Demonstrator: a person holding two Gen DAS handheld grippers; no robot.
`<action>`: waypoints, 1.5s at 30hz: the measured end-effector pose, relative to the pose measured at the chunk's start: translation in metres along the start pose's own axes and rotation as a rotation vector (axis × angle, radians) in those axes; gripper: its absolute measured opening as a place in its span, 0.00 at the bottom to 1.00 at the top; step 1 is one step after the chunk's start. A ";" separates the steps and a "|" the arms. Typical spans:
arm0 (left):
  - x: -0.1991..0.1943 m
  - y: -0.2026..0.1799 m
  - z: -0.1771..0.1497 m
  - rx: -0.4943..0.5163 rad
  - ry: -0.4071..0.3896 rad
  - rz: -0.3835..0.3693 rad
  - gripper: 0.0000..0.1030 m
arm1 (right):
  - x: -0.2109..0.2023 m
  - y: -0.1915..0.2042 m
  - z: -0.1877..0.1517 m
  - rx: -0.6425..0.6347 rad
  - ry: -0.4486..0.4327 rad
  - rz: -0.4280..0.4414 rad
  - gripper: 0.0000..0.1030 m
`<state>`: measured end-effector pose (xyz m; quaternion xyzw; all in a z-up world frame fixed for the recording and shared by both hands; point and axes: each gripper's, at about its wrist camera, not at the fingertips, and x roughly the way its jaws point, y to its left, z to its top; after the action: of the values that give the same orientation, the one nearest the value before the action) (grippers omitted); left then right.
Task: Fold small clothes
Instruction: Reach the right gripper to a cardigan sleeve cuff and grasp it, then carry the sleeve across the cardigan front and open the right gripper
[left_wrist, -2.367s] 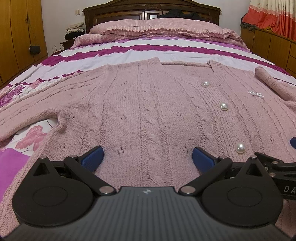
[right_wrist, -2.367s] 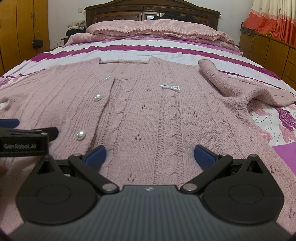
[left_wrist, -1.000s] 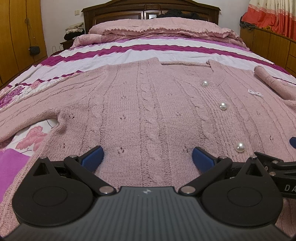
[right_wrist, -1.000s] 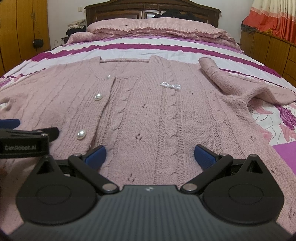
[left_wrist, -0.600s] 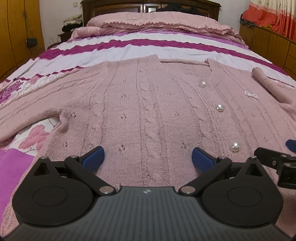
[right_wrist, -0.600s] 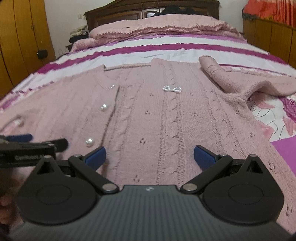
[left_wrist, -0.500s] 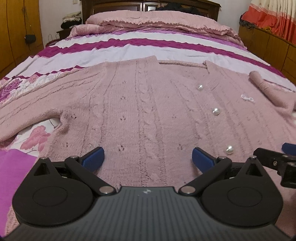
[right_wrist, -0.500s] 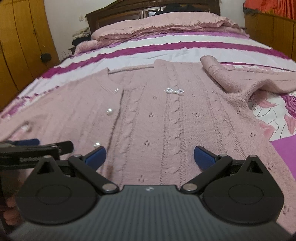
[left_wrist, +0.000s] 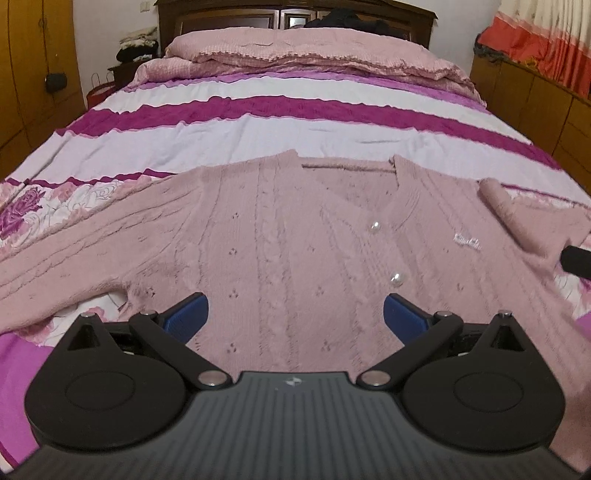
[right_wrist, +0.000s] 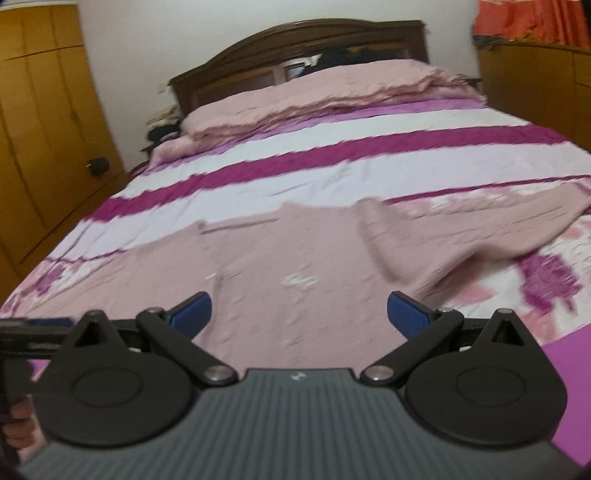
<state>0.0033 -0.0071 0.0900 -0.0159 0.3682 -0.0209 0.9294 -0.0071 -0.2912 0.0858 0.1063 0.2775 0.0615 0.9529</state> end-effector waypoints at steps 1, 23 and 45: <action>0.000 -0.001 0.002 -0.006 -0.002 0.003 1.00 | 0.000 -0.011 0.004 0.004 -0.008 -0.012 1.00; 0.041 -0.009 0.014 0.009 0.071 0.111 1.00 | 0.077 -0.229 0.023 0.396 -0.007 -0.294 1.00; 0.051 -0.007 0.015 0.046 0.073 0.149 1.00 | 0.069 -0.254 0.059 0.442 -0.224 -0.157 0.09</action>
<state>0.0507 -0.0169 0.0664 0.0339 0.4012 0.0392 0.9145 0.0972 -0.5351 0.0392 0.2962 0.1844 -0.0868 0.9331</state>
